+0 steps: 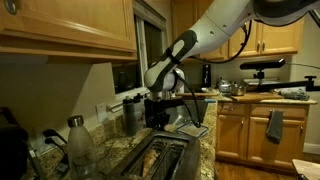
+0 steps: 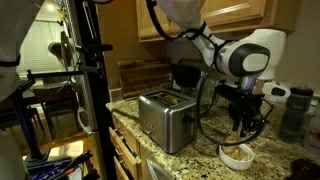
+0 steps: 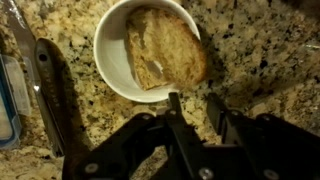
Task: Place the slices of bread in the toaster
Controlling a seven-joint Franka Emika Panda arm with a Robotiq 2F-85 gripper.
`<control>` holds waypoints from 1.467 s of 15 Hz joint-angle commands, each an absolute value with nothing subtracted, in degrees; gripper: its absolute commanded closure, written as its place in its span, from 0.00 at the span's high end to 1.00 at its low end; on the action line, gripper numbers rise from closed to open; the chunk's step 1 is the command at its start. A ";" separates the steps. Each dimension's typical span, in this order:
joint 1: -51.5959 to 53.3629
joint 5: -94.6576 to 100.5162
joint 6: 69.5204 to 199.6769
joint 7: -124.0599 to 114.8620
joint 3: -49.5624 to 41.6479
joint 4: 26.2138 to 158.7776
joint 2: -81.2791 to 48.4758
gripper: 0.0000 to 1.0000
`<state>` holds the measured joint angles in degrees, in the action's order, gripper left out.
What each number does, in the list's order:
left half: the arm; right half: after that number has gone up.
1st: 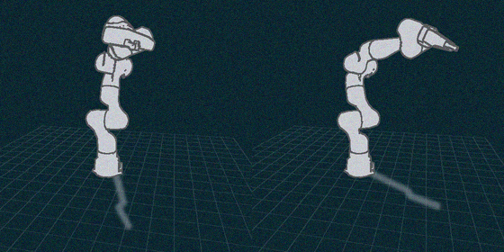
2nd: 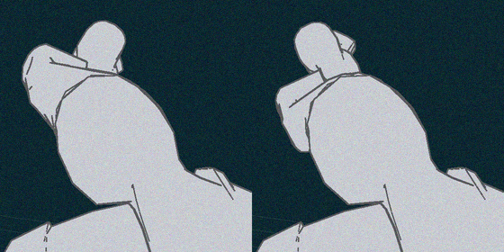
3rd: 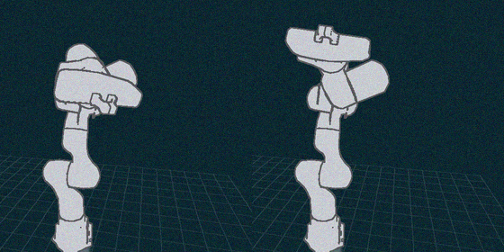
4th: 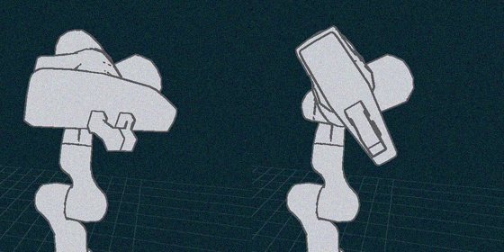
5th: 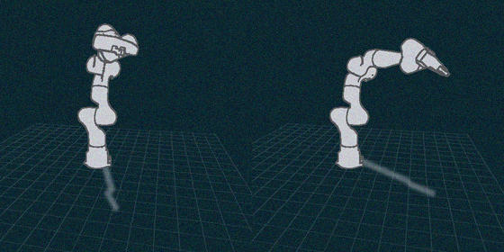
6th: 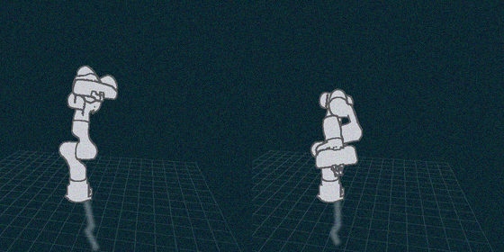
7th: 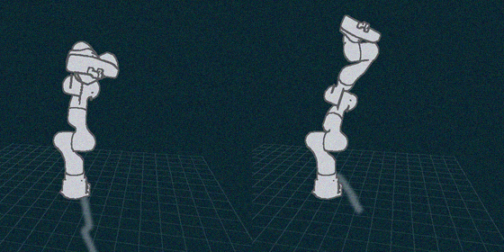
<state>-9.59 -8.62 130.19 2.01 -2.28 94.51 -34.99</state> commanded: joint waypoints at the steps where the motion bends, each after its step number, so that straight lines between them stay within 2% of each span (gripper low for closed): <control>1: -9.43 -9.31 131.66 2.25 -1.91 97.92 -32.11 0.66; 6: -9.12 -9.06 131.77 2.06 -1.86 98.57 -32.45 0.98; 8: -8.97 -8.97 131.82 1.99 -1.89 98.91 -32.45 1.00; 22: -8.49 -8.85 132.12 1.82 -1.90 100.90 -32.90 0.99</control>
